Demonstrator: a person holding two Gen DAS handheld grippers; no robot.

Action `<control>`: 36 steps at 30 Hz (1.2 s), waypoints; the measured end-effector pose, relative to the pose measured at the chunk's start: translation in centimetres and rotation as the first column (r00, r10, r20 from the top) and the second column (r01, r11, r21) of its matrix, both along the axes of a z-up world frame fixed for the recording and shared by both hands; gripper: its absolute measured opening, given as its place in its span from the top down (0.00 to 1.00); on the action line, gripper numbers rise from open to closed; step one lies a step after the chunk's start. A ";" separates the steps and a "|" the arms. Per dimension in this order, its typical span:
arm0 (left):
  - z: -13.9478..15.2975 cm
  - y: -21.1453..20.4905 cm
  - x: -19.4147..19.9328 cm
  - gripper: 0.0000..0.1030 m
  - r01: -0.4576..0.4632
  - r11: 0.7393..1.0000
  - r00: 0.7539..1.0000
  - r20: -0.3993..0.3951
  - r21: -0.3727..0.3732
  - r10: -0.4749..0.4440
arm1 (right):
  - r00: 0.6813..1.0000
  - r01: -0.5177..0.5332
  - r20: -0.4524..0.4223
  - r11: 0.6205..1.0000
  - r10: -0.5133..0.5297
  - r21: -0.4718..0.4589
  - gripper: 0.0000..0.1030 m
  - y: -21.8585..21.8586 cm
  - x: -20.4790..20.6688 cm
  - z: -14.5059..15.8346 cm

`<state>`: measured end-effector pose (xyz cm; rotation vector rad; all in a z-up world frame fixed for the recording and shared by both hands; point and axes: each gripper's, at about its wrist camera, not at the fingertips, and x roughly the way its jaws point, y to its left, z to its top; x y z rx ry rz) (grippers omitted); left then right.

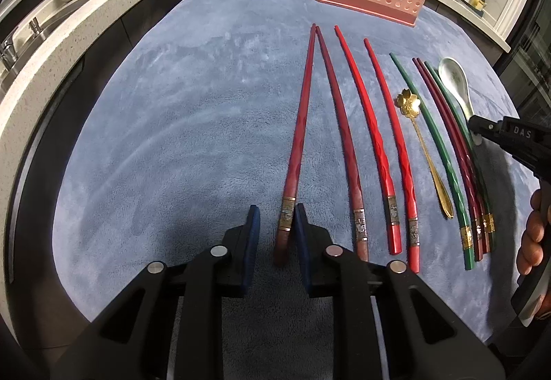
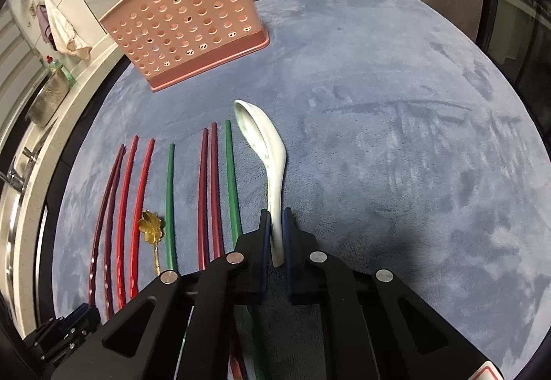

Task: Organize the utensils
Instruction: 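Close left tool on the dark red chopstick while right tool grasps the white spoon, then lift and carry the chopstick with left tool while right tool carries the spoon to the pink holder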

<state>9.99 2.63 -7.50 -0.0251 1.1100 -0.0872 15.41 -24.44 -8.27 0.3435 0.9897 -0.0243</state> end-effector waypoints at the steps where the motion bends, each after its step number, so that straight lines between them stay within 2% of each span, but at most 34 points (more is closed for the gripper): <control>1: 0.1 0.1 0.0 0.89 -0.001 1.000 1.000 -0.002 -0.006 0.001 | 1.000 0.003 0.006 1.000 -0.003 0.001 0.94 -0.1 -0.2 0.3; 7: 1.4 0.9 -0.3 0.92 -0.007 1.000 1.000 0.007 -0.027 0.007 | 0.999 0.026 0.039 0.999 -0.025 -0.028 0.94 -1.1 -1.8 2.9; 23: 9.4 2.3 -0.9 0.93 -0.021 0.998 0.983 0.179 -0.062 0.032 | 0.988 0.079 0.138 0.996 -0.073 -0.034 0.94 -3.3 -5.7 8.5; 32: 15.0 2.6 1.4 0.94 -0.015 0.998 0.951 0.308 -0.060 0.033 | 0.978 0.068 0.204 0.996 -0.055 -0.056 0.94 -3.4 -4.6 11.7; 36: 18.9 2.6 3.9 0.94 -0.012 0.998 0.919 0.392 -0.064 0.037 | 0.969 0.062 0.245 0.996 -0.046 -0.058 0.94 -3.9 -3.1 13.6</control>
